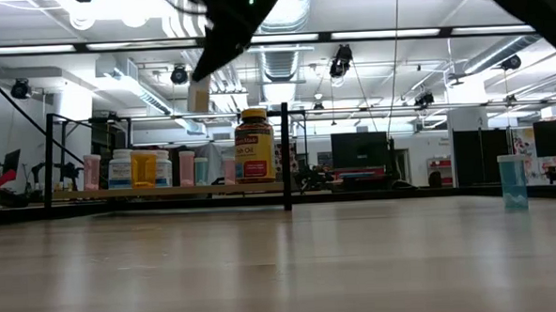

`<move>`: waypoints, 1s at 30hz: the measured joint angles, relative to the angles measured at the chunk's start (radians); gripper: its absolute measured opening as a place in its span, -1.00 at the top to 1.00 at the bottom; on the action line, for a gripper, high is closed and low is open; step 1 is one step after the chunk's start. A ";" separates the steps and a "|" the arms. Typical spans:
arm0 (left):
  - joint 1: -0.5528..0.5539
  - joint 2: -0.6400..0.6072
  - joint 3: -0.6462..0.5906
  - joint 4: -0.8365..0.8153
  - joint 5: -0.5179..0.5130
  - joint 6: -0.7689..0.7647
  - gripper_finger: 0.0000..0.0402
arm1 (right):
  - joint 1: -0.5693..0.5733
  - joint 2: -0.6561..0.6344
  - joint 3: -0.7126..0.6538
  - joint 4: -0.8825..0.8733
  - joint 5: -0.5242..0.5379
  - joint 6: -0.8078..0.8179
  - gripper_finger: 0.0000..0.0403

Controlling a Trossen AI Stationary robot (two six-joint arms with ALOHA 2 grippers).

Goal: Pick and place medicine bottles onto shelf by color
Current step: Put the transparent pill bottle on the shelf

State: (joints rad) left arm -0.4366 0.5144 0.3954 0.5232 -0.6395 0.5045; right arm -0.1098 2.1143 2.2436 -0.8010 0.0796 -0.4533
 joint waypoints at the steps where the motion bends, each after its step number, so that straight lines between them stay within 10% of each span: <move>1: 0.000 -0.001 0.000 0.000 0.000 0.000 1.00 | -0.011 0.020 0.020 -0.008 -0.002 -0.001 0.31; 30: 0.000 -0.020 -0.001 0.000 0.000 0.008 1.00 | -0.099 0.128 -0.027 0.073 -0.003 -0.080 0.31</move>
State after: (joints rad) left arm -0.4369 0.4949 0.3946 0.5233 -0.6395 0.5129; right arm -0.2083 2.2425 2.2165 -0.7277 0.0770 -0.5334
